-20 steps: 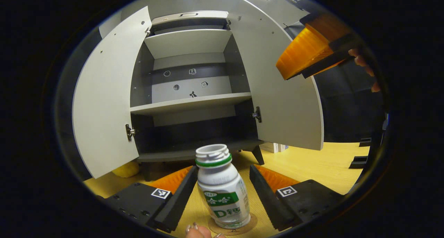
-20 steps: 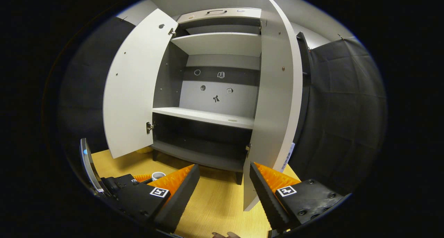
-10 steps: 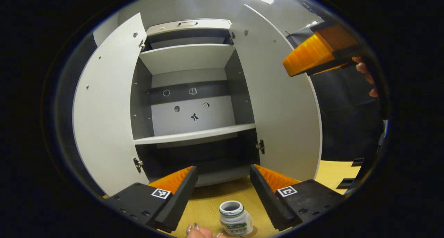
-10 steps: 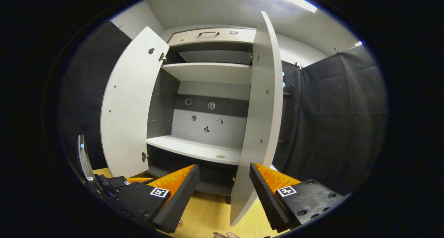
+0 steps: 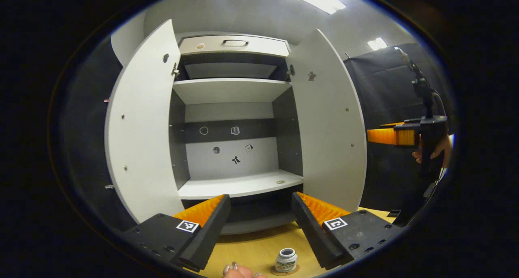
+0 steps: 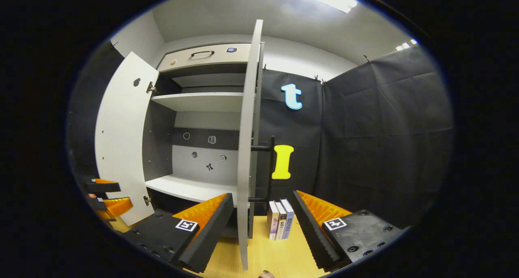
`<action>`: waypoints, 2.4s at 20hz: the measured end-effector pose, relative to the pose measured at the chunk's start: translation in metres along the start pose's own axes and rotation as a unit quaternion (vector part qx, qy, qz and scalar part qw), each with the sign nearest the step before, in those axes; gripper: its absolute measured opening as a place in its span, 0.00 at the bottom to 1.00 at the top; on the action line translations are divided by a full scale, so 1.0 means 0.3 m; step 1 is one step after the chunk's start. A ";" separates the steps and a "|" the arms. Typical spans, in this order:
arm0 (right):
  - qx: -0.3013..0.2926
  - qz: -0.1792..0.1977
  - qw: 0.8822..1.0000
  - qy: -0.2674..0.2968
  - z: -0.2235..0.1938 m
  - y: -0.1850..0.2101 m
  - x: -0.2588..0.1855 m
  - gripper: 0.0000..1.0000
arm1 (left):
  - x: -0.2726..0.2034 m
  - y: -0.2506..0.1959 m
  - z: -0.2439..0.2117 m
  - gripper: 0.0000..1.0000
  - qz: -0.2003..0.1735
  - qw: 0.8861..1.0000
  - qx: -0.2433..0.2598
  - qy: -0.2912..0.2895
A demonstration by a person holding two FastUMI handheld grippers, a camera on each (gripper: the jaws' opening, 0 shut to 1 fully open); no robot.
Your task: Grasp the bottle in the cabinet with the left hand and place it on the coaster, then close the right door with the right hand and the left door with the left hand.
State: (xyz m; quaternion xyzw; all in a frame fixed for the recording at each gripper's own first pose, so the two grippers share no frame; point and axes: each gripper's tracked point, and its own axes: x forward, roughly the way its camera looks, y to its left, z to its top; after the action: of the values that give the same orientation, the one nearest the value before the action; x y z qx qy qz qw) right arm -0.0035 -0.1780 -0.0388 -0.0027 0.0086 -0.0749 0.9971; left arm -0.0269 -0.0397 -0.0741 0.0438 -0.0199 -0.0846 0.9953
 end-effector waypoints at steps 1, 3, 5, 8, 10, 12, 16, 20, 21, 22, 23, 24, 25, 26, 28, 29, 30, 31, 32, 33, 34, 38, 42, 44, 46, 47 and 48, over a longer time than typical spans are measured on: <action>0.011 -0.008 1.000 -0.001 0.003 -0.031 0.029 0.96 | -0.026 0.058 0.024 0.96 0.017 1.000 -0.006 0.006; 0.033 -0.008 0.999 0.002 -0.001 -0.059 0.070 0.96 | -0.079 0.160 0.056 0.96 0.049 0.999 -0.013 0.017; 0.039 -0.001 0.999 -0.002 -0.006 -0.069 0.102 0.97 | -0.130 0.271 0.088 0.96 0.094 0.995 0.001 0.014; 0.024 0.026 0.999 -0.007 -0.010 -0.053 0.128 0.98 | -0.215 0.417 0.076 0.96 0.165 0.986 0.002 0.024; 0.012 0.044 0.999 -0.006 -0.005 -0.039 0.135 0.95 | -0.257 0.470 0.071 0.96 0.193 0.981 -0.013 0.027; 0.018 0.057 0.998 0.001 -0.008 -0.013 0.138 0.95 | -0.305 0.532 0.070 0.96 0.223 0.974 -0.003 0.031; 0.027 0.075 0.997 0.009 -0.019 0.052 0.133 0.95 | -0.353 0.622 0.122 0.96 0.257 0.966 0.020 0.014; 0.028 0.078 0.997 0.008 -0.022 0.140 0.131 0.95 | -0.329 0.687 0.126 0.96 0.239 0.971 0.007 0.010; 0.029 0.076 0.997 0.006 -0.019 0.161 0.133 0.95 | -0.316 0.691 0.125 0.96 0.229 0.973 0.007 0.011; 0.028 0.073 0.997 0.006 -0.020 0.182 0.135 0.95 | -0.303 0.703 0.123 0.96 0.220 0.975 0.011 0.013; 0.026 0.072 0.997 0.003 -0.021 0.209 0.136 0.95 | -0.288 0.717 0.131 0.96 0.212 0.977 0.016 0.011; 0.025 0.074 0.997 0.003 -0.022 0.236 0.140 0.95 | -0.272 0.727 0.141 0.96 0.204 0.979 0.021 0.008; 0.026 0.075 0.997 0.003 -0.024 0.261 0.144 0.95 | -0.257 0.736 0.146 0.96 0.197 0.980 0.023 0.006; 0.026 0.077 0.997 0.001 -0.025 0.288 0.150 0.95 | -0.247 0.738 0.144 0.96 0.189 0.982 0.023 0.004; 0.029 0.078 0.997 -0.003 -0.028 0.334 0.165 0.95 | -0.226 0.760 0.135 0.95 0.179 0.984 0.016 0.003; 0.033 0.078 0.996 -0.002 -0.032 0.359 0.178 0.95 | -0.239 0.769 0.142 0.95 0.176 0.984 0.011 0.003; 0.038 0.080 0.996 0.000 -0.037 0.386 0.189 0.95 | -0.235 0.783 0.137 0.95 0.172 0.985 0.007 0.002; 0.042 0.084 0.996 0.001 -0.041 0.415 0.201 0.95 | -0.230 0.797 0.135 0.96 0.171 0.985 0.002 0.001; 0.045 0.088 0.995 0.002 -0.046 0.445 0.217 0.95 | -0.228 0.808 0.129 0.95 0.169 0.986 -0.002 0.002; 0.047 0.095 0.994 0.003 -0.052 0.481 0.231 0.95 | -0.227 0.821 0.127 0.95 0.169 0.986 -0.004 0.002; 0.046 0.105 0.993 0.007 -0.059 0.523 0.245 0.96 | -0.228 0.840 0.119 0.96 0.170 0.985 -0.005 0.001; 0.025 0.129 0.991 0.006 -0.066 0.615 0.260 0.96 | -0.220 0.856 0.104 0.95 0.158 0.987 -0.022 0.000; 0.026 0.125 0.992 -0.011 -0.014 0.613 0.203 0.96 | -0.207 0.852 0.107 0.97 0.137 0.990 -0.030 -0.009; 0.025 0.113 0.993 -0.011 -0.004 0.575 0.173 0.96 | -0.191 0.841 0.119 0.98 0.121 0.992 -0.035 -0.018; 0.018 0.099 0.995 -0.010 -0.001 0.533 0.142 0.96 | -0.178 0.841 0.126 0.92 0.115 0.993 -0.029 -0.020; 0.015 0.095 0.995 -0.009 -0.005 0.518 0.129 0.96 | -0.171 0.835 0.127 0.90 0.111 0.993 -0.026 -0.019; 0.011 0.091 0.996 -0.007 -0.010 0.506 0.117 0.96 | -0.156 0.827 0.131 0.92 0.104 0.994 -0.020 -0.018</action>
State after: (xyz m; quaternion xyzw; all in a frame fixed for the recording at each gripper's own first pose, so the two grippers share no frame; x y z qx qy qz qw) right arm 0.0538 -0.0332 -0.0436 0.0084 0.0015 0.0162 0.9998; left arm -0.0335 0.2085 -0.0139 0.0199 -0.0404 0.0179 0.9988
